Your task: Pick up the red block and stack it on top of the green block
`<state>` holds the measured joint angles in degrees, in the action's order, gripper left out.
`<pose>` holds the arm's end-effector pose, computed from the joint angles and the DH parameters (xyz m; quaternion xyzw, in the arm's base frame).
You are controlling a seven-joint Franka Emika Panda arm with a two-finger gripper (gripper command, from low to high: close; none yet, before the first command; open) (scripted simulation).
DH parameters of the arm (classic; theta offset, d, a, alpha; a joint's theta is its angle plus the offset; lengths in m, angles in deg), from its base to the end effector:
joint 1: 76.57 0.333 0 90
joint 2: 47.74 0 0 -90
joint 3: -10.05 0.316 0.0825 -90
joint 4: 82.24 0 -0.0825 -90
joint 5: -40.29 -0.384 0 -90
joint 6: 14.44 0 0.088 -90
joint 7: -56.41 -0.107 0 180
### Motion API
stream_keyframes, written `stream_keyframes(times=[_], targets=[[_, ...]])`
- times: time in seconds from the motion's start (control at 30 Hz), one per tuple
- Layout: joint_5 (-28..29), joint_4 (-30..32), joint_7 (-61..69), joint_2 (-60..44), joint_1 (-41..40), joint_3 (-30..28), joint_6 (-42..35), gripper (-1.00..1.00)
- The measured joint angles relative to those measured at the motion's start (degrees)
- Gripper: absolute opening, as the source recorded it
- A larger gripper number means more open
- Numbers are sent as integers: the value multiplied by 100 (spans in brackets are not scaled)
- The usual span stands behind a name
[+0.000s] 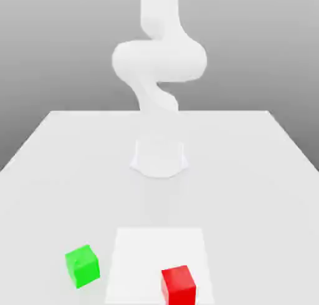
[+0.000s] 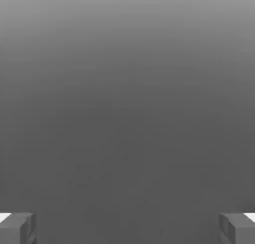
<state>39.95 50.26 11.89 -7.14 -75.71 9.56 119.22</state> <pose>0.3804 0.0014 0.6751 -0.8654 0.3522 -0.3272 0.1413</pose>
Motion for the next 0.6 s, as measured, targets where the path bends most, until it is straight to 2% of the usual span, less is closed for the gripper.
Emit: stream_keyframes(times=[0.6], targets=[[-215,519,927,-3775,397,-110,1357,0]])
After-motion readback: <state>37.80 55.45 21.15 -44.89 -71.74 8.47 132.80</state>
